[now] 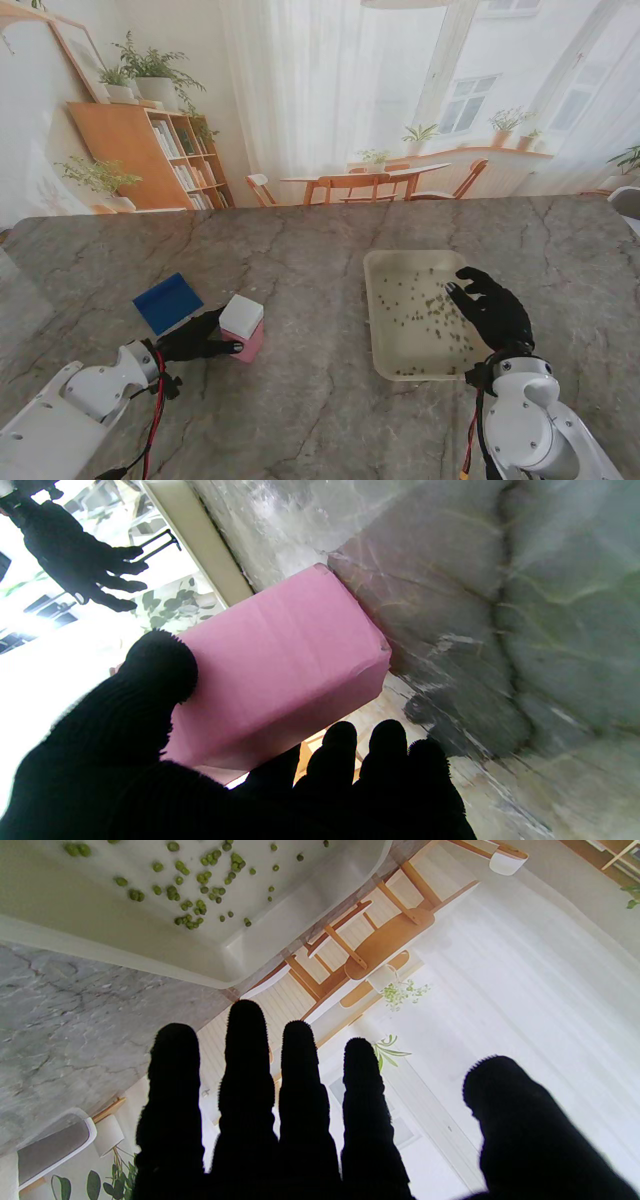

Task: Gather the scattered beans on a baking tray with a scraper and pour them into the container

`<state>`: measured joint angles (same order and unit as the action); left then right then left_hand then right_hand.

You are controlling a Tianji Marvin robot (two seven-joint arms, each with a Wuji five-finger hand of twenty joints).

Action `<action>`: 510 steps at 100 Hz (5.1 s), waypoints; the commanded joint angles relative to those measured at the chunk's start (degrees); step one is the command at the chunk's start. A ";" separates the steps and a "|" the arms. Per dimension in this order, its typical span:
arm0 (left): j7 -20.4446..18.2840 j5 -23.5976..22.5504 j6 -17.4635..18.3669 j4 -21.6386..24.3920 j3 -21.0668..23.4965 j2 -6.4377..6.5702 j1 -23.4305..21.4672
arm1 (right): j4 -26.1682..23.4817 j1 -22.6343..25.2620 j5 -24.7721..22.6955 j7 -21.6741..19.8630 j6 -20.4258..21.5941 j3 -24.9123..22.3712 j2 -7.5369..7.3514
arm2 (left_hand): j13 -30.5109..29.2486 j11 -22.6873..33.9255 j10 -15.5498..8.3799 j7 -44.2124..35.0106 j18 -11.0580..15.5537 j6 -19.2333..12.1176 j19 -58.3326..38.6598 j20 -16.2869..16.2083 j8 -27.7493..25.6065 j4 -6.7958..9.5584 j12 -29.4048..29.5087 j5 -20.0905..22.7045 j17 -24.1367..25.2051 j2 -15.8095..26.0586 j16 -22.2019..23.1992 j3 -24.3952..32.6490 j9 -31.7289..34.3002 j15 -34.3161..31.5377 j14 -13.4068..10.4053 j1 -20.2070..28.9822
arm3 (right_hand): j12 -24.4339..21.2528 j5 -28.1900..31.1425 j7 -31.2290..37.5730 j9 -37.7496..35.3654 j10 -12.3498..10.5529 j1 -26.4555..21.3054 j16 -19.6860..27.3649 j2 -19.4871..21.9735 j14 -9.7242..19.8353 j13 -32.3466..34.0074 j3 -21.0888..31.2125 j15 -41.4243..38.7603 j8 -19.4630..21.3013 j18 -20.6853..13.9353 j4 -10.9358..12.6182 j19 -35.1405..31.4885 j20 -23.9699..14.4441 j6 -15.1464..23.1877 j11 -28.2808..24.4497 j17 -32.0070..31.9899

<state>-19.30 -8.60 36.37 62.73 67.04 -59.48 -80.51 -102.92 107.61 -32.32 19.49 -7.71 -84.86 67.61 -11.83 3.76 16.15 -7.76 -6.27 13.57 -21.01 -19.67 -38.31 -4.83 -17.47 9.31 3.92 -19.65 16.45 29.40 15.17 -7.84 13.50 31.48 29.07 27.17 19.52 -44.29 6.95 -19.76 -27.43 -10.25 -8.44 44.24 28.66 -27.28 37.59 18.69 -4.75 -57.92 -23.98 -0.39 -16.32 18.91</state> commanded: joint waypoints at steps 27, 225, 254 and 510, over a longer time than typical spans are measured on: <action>0.62 1.63 -0.78 -1.93 -1.71 -1.50 0.09 | -0.49 0.83 -0.21 -0.14 -0.48 -0.56 0.13 | -9.54 3.29 -7.04 -8.45 -3.35 -8.01 -15.77 -4.74 -19.28 0.96 -5.29 7.87 -7.93 1.16 2.82 -8.80 10.82 -2.59 -4.98 16.23 | 0.85 1.06 -0.72 -0.83 -0.53 -0.23 -0.91 1.21 0.14 1.03 -1.23 -1.00 0.07 0.70 1.32 -0.52 -1.18 1.11 0.91 -0.13; 29.33 -8.72 -8.89 15.42 -4.83 -8.42 2.46 | -3.19 0.02 -1.51 7.24 6.96 3.61 1.02 | -37.35 11.97 -19.41 -43.34 -5.11 -10.43 -37.95 -23.26 -30.83 1.99 -46.44 14.69 -24.79 3.19 20.56 -28.84 42.85 -14.26 -8.80 39.67 | 1.12 1.40 -0.35 -0.89 -0.79 -0.93 -0.84 0.88 0.82 0.59 -1.34 -1.07 0.23 0.58 1.47 -0.84 -1.48 0.84 0.58 0.08; 34.99 -12.28 -9.62 14.07 -8.28 -9.77 4.57 | -5.83 -5.77 -4.50 3.44 10.44 7.67 -0.15 | -37.98 11.55 -17.71 -39.62 -5.79 -12.07 -37.47 -23.36 -22.01 2.14 -46.27 20.97 -25.56 3.09 21.06 -29.64 44.08 -14.66 -8.31 40.13 | 0.97 0.10 -0.86 1.16 -1.07 -0.15 -0.43 -0.02 1.45 -0.80 -0.40 -0.71 0.20 0.05 1.44 -1.07 -1.37 -0.01 0.90 -0.07; 36.07 -5.13 -0.83 10.27 -9.44 -11.57 3.57 | 9.92 -39.81 -24.52 -13.68 41.69 22.75 -6.22 | -38.14 12.05 -22.08 -45.36 -3.03 -19.08 -33.84 -19.72 -11.57 1.28 -42.99 23.73 -26.31 2.37 19.28 -30.20 43.81 -12.23 -10.53 41.10 | 1.91 -6.11 31.54 -14.00 -27.65 -25.77 2.05 -35.99 26.25 22.52 46.99 2.35 -8.34 -21.62 -14.24 -7.83 23.81 19.31 -16.11 20.57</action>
<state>16.94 -14.18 35.89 72.85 57.63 -71.07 -76.85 -92.62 68.41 -57.02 6.78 33.10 -62.10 61.29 -50.32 6.53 7.66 -41.18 -11.51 6.14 -55.41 -40.10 -46.17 -5.36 -58.48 29.23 -22.57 -29.56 35.31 -11.07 53.34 -19.62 6.18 54.79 32.34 23.52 49.57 -56.96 5.20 -21.54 -23.93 -44.26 1.92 64.29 54.15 -25.57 31.15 2.21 -20.47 -64.00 -5.09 16.89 -25.68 40.00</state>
